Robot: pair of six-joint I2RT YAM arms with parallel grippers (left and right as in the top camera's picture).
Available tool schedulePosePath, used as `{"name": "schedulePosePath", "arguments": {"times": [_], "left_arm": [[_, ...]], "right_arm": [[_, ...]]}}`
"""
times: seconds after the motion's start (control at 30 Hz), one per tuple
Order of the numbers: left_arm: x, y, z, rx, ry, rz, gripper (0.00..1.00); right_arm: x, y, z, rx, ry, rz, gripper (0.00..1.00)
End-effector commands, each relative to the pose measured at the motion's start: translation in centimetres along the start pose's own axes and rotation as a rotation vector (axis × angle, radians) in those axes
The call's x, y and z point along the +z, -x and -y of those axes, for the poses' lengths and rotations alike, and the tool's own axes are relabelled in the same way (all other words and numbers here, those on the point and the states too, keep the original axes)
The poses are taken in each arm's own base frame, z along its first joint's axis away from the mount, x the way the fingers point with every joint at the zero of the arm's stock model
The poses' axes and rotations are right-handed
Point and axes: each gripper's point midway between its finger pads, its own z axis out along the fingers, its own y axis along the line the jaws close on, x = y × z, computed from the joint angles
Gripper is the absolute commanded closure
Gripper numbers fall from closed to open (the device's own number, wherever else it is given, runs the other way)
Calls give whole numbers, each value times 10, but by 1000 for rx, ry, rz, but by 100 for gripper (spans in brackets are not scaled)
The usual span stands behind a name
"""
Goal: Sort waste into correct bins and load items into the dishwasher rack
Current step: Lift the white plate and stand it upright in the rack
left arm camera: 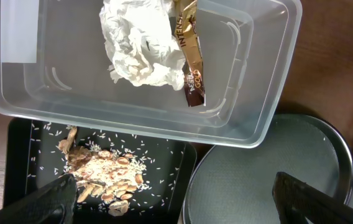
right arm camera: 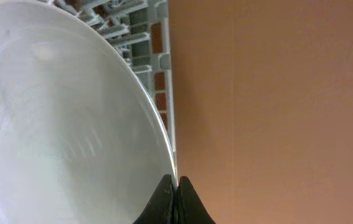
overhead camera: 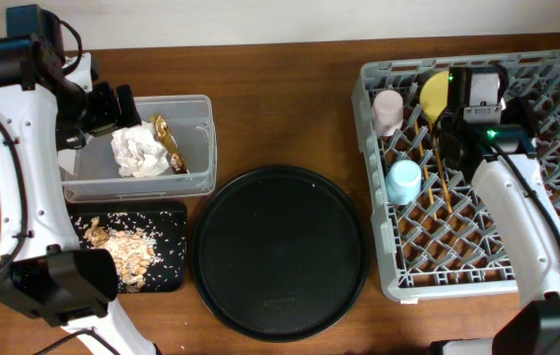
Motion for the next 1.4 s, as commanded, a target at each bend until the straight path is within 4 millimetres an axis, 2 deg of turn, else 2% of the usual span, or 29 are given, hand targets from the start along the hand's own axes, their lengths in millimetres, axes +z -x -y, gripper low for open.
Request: {"name": "schedulePosePath", "arguments": {"times": [0.0, 0.1, 0.13, 0.23, 0.27, 0.33, 0.4, 0.43, 0.47, 0.5, 0.53, 0.6, 0.67, 1.07, 1.13, 1.2, 1.3, 1.37], "left_arm": [[-2, 1, -1, -8, 4, 6, 1], [-2, 1, -1, -7, 4, 7, 1], [-2, 1, -1, -8, 4, 6, 1], [-2, 1, -1, -8, 4, 6, 0], [-2, 1, -1, -8, 4, 6, 1], [-2, 1, -1, -8, 4, 6, 1], [-2, 1, -1, -8, 4, 6, 0], [-2, 1, -1, -8, 4, 6, 1], [-2, 1, -1, -8, 4, 6, 1], [-2, 1, -1, -8, 4, 6, 0], [-2, 1, -1, -8, 4, 6, 1], [-2, 1, -1, -8, 4, 6, 1], [-2, 1, -1, -8, 4, 6, 1], [-2, 1, -1, -8, 4, 6, 1], [-2, 1, -1, -8, 4, 6, 1], [-2, 1, -1, -8, 4, 6, 1], [-2, 1, -1, -8, 4, 6, 0], [-2, 1, -1, -8, 4, 6, 1]], "right_arm": [[-7, 14, -34, -26, 184, 85, 96], [-13, 19, -50, -43, 270, 123, 94], [-14, 20, -53, -42, 284, 131, 76], [-14, 22, -52, 15, 286, 129, 31], [-13, 23, -51, 23, 284, 131, 24], [-14, 33, -44, 69, 265, 168, 16], [-28, 52, -32, 203, 261, 236, 15], [-45, 67, -36, 302, 343, 294, 15], [-69, 84, -53, 391, 517, 360, 15], [-97, 95, -75, 389, 703, 427, 15], [-127, 103, -97, 385, 898, 477, 5], [-149, 101, -116, 392, 1064, 465, 1], [-150, 93, -124, 368, 1094, 425, 1], [-150, 92, -123, 369, 1091, 423, 1], [-156, 91, -111, 385, 1083, 452, 1], [-174, 87, -79, 426, 1062, 534, 1], [-215, 67, -9, 519, 1011, 717, 1], [-254, 34, 51, 606, 954, 890, 1]]}}
